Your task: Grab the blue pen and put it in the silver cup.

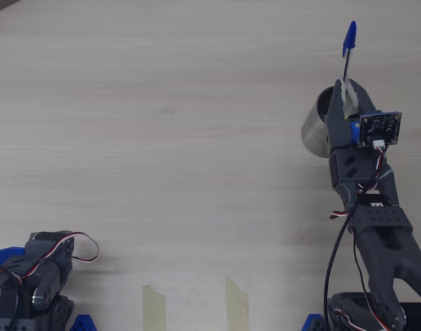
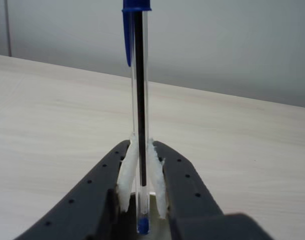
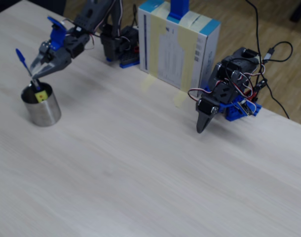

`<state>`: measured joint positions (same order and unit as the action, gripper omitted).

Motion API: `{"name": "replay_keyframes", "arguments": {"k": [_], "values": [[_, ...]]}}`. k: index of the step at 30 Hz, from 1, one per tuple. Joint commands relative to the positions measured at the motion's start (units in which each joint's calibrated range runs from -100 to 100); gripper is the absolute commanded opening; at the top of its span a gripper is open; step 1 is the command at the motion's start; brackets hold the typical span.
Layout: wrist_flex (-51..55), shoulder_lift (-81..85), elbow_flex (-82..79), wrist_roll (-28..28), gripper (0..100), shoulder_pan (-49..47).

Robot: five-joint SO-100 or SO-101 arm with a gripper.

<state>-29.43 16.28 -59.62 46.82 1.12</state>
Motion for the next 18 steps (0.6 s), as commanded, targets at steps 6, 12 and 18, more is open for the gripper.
{"name": "replay_keyframes", "arguments": {"k": [6, 12, 18], "values": [[-0.7, -2.7, 3.4, -0.4, 2, 2.5], [-0.7, -5.9, 4.9, -0.4, 2, 2.5], [-0.8, -7.9, 4.9, -0.3, 2, 2.7]]}}
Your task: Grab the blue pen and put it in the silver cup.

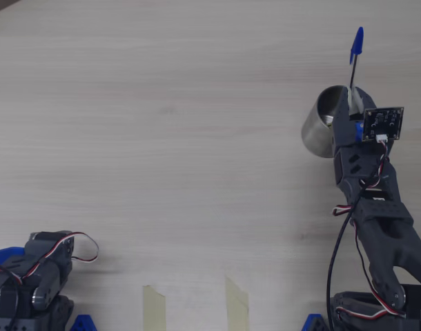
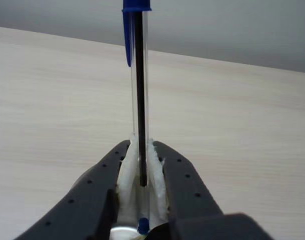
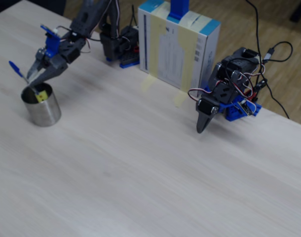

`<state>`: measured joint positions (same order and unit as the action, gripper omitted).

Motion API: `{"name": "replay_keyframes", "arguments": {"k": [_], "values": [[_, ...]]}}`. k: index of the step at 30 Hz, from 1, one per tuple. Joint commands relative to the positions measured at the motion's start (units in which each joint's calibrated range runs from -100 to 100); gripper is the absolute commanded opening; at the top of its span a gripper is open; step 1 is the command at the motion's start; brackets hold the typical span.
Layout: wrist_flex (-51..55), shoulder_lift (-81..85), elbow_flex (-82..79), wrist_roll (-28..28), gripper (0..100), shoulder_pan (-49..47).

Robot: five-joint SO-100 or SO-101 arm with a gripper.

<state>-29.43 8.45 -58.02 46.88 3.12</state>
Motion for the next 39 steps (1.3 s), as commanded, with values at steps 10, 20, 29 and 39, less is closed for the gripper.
{"name": "replay_keyframes", "arguments": {"k": [10, 20, 29, 39], "values": [[-0.8, -4.8, 6.9, -0.4, 2, 1.3], [-0.7, -6.6, 7.9, -0.2, 2, 1.3], [-0.3, -6.6, 7.3, 0.0, 2, 1.3], [-0.1, -6.6, 7.2, 0.0, 11, 0.8]]}}
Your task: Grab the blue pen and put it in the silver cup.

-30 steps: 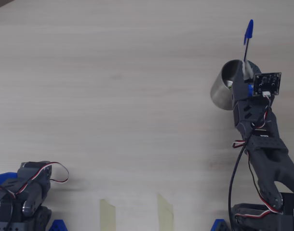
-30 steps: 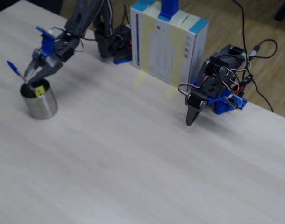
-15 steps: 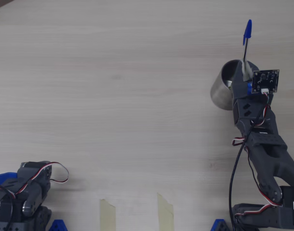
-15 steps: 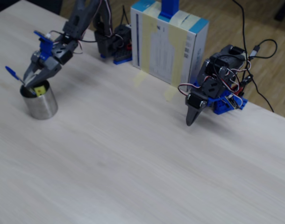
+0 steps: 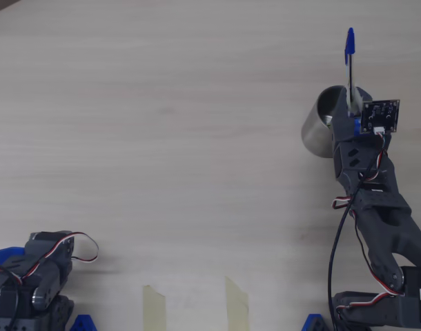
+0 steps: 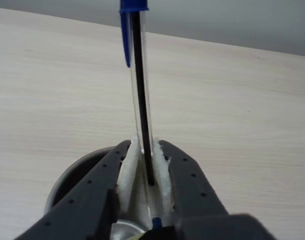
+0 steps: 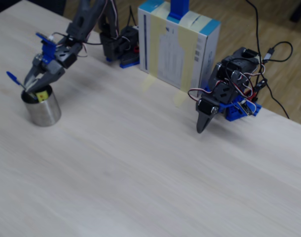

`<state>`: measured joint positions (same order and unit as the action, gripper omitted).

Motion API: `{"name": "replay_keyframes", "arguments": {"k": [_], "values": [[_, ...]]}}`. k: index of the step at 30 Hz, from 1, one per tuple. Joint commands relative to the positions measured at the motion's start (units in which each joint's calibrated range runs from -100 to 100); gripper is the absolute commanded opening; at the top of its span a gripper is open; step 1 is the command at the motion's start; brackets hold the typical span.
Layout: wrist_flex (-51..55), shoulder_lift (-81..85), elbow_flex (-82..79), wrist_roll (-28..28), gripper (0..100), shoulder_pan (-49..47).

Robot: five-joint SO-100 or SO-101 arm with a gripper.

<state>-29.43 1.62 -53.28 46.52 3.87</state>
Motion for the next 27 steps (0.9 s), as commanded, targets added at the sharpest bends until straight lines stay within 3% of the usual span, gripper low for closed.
{"name": "replay_keyframes", "arguments": {"k": [1, 27], "values": [[-0.1, 0.2, 2.4, 0.4, 11, -0.1], [-0.2, 4.4, 2.4, -0.2, 10, -0.5]]}}
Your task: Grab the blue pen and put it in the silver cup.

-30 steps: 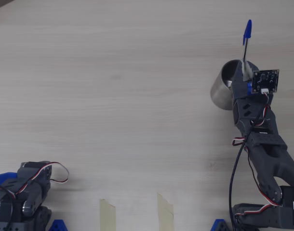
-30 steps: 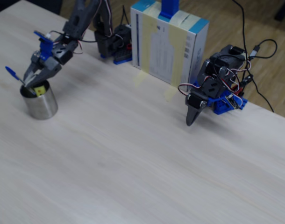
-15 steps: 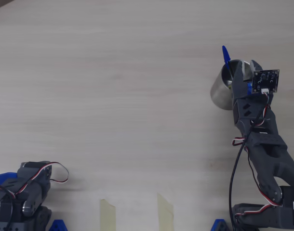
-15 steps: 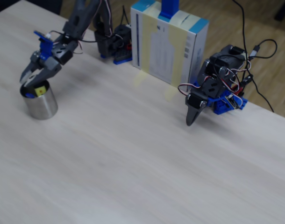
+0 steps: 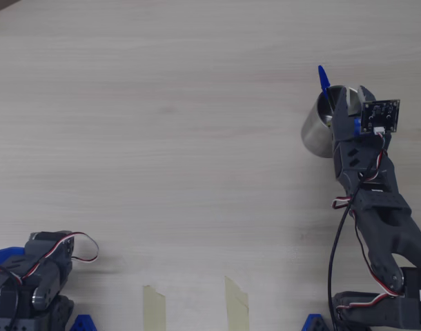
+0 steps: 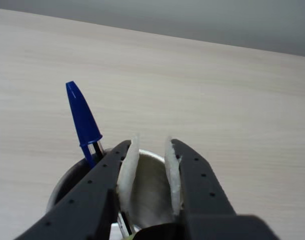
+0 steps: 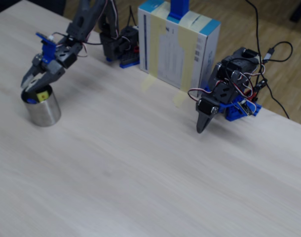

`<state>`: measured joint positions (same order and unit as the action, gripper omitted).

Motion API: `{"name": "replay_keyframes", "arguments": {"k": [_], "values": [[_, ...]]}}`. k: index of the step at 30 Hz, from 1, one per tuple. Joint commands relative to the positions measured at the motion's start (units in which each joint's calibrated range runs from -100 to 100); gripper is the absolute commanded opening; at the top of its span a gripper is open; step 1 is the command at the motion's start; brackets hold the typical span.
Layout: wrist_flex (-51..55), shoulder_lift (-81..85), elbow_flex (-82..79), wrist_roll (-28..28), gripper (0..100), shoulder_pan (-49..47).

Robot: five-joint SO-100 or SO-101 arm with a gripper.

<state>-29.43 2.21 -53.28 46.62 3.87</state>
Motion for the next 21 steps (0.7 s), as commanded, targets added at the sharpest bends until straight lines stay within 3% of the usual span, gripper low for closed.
{"name": "replay_keyframes", "arguments": {"k": [1, 21], "values": [[-0.2, 4.6, 2.4, -0.3, 10, -0.7], [-0.1, 19.0, -1.0, -2.0, 10, -6.0]]}}
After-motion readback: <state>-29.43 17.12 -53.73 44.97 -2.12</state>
